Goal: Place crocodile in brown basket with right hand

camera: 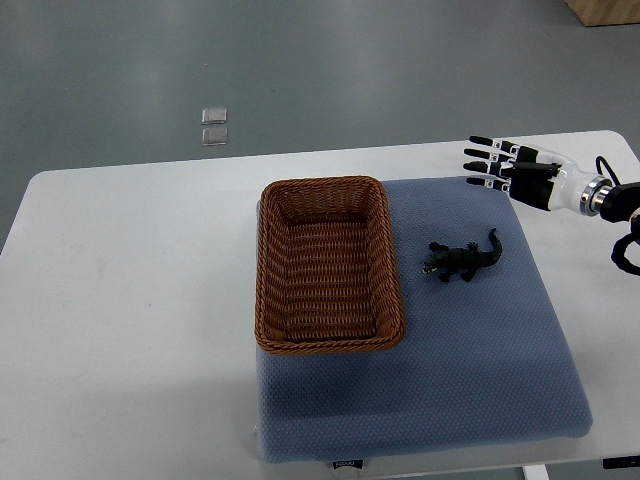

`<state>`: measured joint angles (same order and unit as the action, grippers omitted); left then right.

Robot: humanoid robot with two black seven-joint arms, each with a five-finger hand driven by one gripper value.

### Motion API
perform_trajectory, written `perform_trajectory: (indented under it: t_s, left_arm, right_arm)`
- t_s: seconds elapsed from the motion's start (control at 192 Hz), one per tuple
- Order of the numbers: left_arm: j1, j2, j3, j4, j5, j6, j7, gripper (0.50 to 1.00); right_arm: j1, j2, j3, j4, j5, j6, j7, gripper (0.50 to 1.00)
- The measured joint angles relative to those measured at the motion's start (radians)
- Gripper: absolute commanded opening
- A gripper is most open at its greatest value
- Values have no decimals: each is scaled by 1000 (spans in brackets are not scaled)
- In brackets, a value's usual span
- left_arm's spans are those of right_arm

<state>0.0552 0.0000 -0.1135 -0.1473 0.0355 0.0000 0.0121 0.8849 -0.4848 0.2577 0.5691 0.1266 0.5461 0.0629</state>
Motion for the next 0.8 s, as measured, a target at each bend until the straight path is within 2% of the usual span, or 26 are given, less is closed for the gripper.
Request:
perform_trajectory:
  t_s: [0.402,0.579,0.798]
  left_arm:
    - [-7,0,2,-4,0,0,0,1000]
    - [-14,0,2,-5,0,0,0,1000]
    - [-14,0,2,-5,0,0,0,1000]
  right_arm:
    - [6,-1,0,0,-1,2,-1,930]
    - [8,-5,-2,0,-29,38,3,930]
    - [8,-7,1,5,-196,64,104,930]
